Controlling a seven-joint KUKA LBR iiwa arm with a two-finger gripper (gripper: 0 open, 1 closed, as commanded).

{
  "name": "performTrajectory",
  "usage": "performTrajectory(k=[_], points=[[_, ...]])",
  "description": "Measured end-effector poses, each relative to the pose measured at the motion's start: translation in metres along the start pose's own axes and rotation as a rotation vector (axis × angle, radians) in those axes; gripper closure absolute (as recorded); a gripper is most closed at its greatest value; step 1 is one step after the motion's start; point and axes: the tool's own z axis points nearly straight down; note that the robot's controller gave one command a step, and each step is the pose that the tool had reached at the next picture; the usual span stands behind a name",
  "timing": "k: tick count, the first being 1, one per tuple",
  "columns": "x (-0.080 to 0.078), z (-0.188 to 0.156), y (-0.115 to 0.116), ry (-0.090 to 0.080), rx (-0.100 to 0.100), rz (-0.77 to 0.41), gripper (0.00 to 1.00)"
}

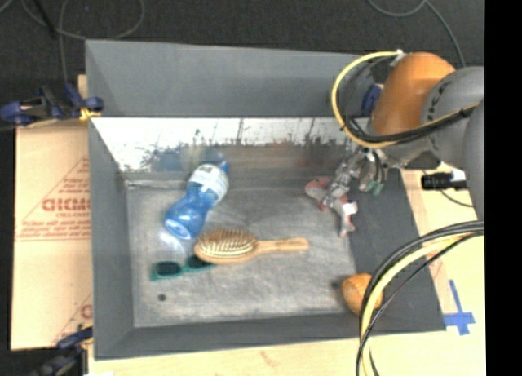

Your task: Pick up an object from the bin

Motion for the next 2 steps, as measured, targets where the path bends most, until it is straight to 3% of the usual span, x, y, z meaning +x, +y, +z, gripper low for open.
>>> performTrajectory(k=[2], points=[[0.0, -0.0001, 0.0001, 0.0, 0.001, -0.006, 1.0]])
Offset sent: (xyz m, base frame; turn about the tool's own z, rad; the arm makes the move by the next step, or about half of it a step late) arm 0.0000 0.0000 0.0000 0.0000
